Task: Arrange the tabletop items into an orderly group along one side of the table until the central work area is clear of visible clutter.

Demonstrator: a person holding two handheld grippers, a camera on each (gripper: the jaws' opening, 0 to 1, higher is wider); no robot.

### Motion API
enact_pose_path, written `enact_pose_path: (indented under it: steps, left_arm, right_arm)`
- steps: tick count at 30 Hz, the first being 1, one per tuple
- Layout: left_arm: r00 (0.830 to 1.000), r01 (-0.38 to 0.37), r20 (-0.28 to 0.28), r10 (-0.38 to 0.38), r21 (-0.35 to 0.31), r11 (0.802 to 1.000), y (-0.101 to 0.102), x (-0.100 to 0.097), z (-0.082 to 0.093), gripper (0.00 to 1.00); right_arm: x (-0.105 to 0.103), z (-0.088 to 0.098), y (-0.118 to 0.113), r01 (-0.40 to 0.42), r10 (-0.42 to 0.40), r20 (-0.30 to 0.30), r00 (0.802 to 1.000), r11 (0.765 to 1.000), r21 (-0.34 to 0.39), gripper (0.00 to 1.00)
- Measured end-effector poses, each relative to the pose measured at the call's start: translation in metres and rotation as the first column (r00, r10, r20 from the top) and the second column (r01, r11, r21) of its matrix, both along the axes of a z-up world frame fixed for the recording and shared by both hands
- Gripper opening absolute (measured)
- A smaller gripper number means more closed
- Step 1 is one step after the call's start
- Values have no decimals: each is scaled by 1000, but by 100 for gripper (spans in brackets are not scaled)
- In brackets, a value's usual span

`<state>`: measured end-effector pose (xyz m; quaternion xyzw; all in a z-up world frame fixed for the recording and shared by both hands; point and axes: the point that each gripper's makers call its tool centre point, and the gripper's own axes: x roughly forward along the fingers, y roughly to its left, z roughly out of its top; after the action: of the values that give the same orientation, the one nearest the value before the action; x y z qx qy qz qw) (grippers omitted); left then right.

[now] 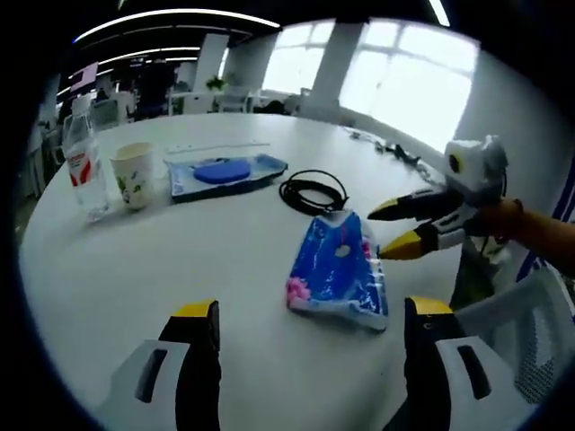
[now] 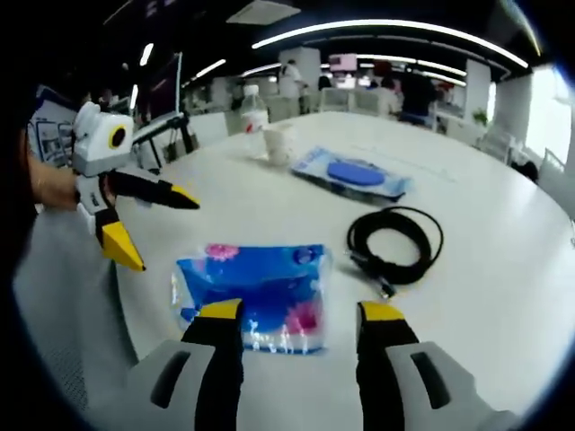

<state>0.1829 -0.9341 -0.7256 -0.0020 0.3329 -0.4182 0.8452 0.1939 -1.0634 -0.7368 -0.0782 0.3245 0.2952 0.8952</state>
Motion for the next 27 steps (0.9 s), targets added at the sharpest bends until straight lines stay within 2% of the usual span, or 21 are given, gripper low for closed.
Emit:
enact_pose_path:
  steps: [7, 10, 15, 17, 20, 23, 27]
  left_arm:
    - [998, -9, -68, 7, -19, 1000, -12, -15, -6, 72]
    - [991, -35, -129, 28, -56, 998, -19, -21, -8, 65]
    - [976, -95, -206, 78, -75, 993, -24, -24, -13, 55]
    - [972, -106, -219, 88, -72, 992, -25, -25, -15, 50]
    - [972, -112, -215, 95, -66, 992, -28, -26, -17, 36]
    - [967, -114, -237, 96, -62, 992, -31, -28, -19, 32]
    - [961, -126, -254, 107, -61, 990, -30, -28, -20, 18]
  right_arm:
    - [5, -4, -7, 38, -38, 17, 999, 999, -6, 38]
    - [7, -4, -7, 47, -47, 25, 999, 999, -3, 34]
    - [8, -6, -6, 44, -43, 36, 998, 999, -15, 25]
    - [9, -9, -6, 50, -49, 31, 998, 999, -21, 22]
    - [9, -12, -7, 55, -55, 22, 998, 998, -35, 16]
    - [8, -12, -6, 63, -62, 19, 998, 998, -32, 13]
    - [8, -13, -7, 72, -72, 13, 997, 997, -36, 9]
